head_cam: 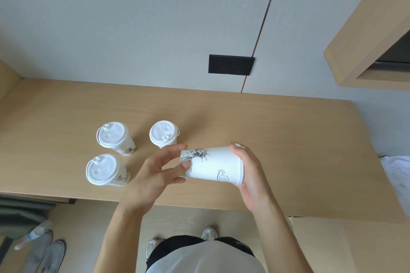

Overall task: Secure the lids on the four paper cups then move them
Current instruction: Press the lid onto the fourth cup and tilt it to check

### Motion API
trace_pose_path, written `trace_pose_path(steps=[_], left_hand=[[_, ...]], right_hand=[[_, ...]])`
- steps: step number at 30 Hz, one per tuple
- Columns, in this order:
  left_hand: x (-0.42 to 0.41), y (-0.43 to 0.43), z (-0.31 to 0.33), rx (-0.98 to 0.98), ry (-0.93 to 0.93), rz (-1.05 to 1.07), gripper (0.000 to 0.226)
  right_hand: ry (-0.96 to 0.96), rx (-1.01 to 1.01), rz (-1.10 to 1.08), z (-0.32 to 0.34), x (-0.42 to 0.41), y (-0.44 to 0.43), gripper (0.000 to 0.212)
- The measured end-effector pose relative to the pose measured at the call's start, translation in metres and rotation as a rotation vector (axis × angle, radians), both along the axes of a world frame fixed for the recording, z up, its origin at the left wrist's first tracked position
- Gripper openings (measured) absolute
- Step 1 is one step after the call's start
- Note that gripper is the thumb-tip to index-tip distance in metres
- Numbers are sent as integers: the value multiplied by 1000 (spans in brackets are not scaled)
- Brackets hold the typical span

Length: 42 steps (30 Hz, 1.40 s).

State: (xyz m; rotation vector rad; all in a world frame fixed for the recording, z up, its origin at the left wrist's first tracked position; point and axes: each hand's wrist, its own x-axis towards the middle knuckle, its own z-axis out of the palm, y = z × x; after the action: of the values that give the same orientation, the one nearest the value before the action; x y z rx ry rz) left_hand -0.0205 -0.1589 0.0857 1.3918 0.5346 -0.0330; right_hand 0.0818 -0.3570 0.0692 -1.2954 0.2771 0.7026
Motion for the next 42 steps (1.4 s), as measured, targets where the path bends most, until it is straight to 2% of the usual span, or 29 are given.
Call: trace_pose_path(steps=[5, 10, 14, 18, 22, 27, 31, 34, 36, 39, 42], left_hand=[[1, -5, 2, 2, 54, 23, 31], [-3, 0, 2, -25, -4, -8, 40], [0, -4, 5, 0, 38, 36, 29], [-3, -5, 7, 3, 4, 6, 41], [-3, -7, 8, 10, 52, 13, 33], [-7, -7, 9, -27, 44, 16, 34], [-9, -10, 10, -42, 52, 19, 39], [-9, -11, 12, -44, 83, 36, 30], [-9, -11, 10, -59, 108, 44, 28], [-11, -13, 9, -58, 49, 54, 31], [-8, -20, 9, 51, 26, 65, 31]], right_hand=[[-2, -18, 0, 0, 0, -3, 60], [-17, -20, -4, 2, 3, -7, 58], [-29, 2, 12, 1, 4, -7, 58], [-28, 28, -2, 1, 6, -7, 53], [-47, 58, 0, 6, 3, -5, 48], [-55, 37, -14, 5, 1, -4, 71], [-64, 32, -25, 1, 0, -5, 71], [-49, 31, -38, -3, -1, -6, 77], [-68, 37, -40, -4, -3, -7, 75], [-64, 31, -60, -4, -6, -8, 69], [-9, 51, -83, -12, -5, -7, 59]])
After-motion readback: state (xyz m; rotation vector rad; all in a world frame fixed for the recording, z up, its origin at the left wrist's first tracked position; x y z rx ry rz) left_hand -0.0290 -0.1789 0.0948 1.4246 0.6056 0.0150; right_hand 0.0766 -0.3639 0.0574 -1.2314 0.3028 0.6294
